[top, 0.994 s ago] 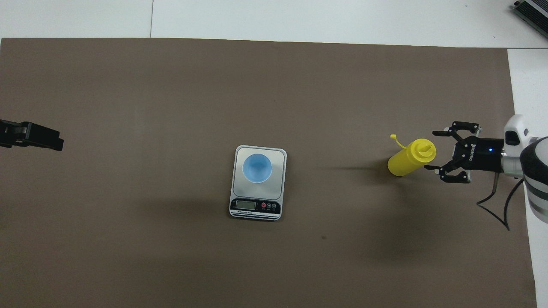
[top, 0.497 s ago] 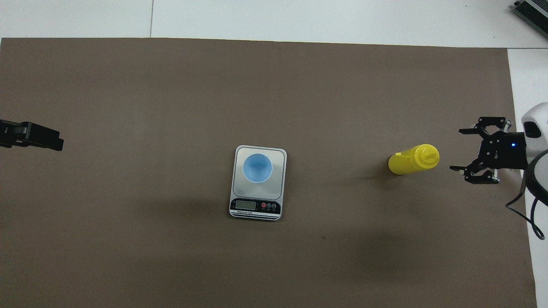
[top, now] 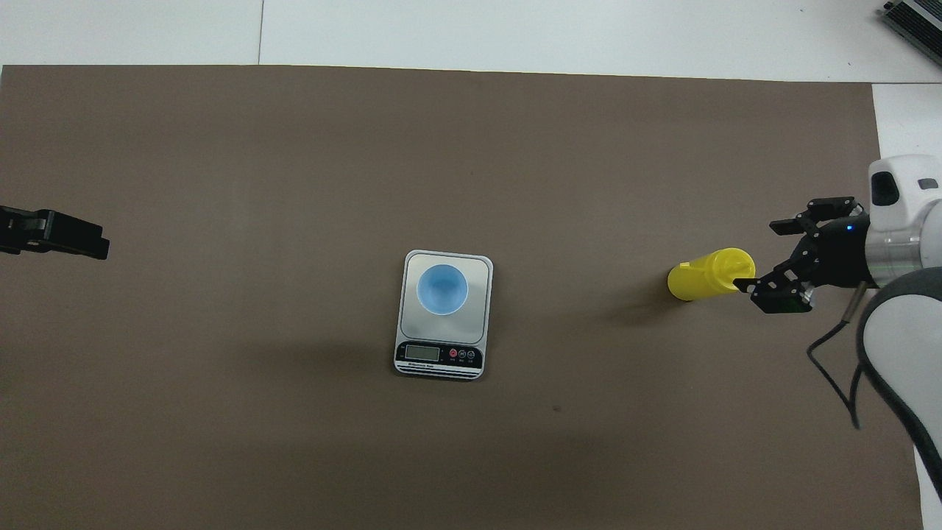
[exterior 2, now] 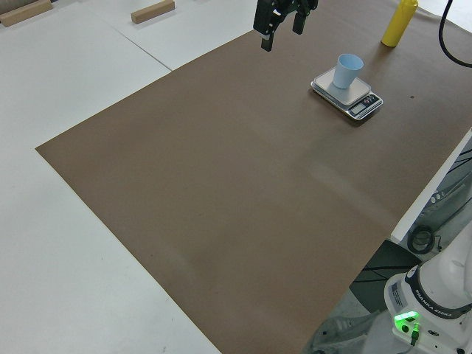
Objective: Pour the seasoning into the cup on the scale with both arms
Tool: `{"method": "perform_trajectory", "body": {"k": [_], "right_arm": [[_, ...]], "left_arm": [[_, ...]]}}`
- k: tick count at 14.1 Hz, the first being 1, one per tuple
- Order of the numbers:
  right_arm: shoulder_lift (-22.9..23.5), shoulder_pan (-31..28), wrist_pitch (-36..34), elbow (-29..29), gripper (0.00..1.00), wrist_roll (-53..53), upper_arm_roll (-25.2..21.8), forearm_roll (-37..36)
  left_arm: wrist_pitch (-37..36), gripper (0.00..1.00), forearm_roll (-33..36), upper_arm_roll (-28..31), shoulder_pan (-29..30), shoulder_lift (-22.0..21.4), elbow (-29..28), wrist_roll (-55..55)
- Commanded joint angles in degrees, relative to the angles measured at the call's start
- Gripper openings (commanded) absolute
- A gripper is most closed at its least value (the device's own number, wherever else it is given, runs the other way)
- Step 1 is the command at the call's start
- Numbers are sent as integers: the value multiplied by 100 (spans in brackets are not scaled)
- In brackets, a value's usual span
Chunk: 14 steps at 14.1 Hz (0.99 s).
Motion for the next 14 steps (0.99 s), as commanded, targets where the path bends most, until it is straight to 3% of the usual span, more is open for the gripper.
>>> {"method": "perform_trajectory", "body": {"k": [1,3,9,11,14], "right_arm": [[163,389,-454,746,100,1706,19,-706],[452,592,-892,1439,100,2813,28,-1191],[962,655,-1693,2663,100,5715,28,-1403],[1042,655,-1965,2875,100,6061,19,-1604],[999,629,-2203,2710,100,6089,28,-1878]], "left_arm": [[58,100,93,-43,71,-165,-201,-38],[58,100,93,-43,71,-165,-201,-38],[58,100,93,-43,71,-165,-201,-38],[58,100,93,-43,71,-165,-201,-38],[58,100,93,-52,71,-165,-192,-38]]}}
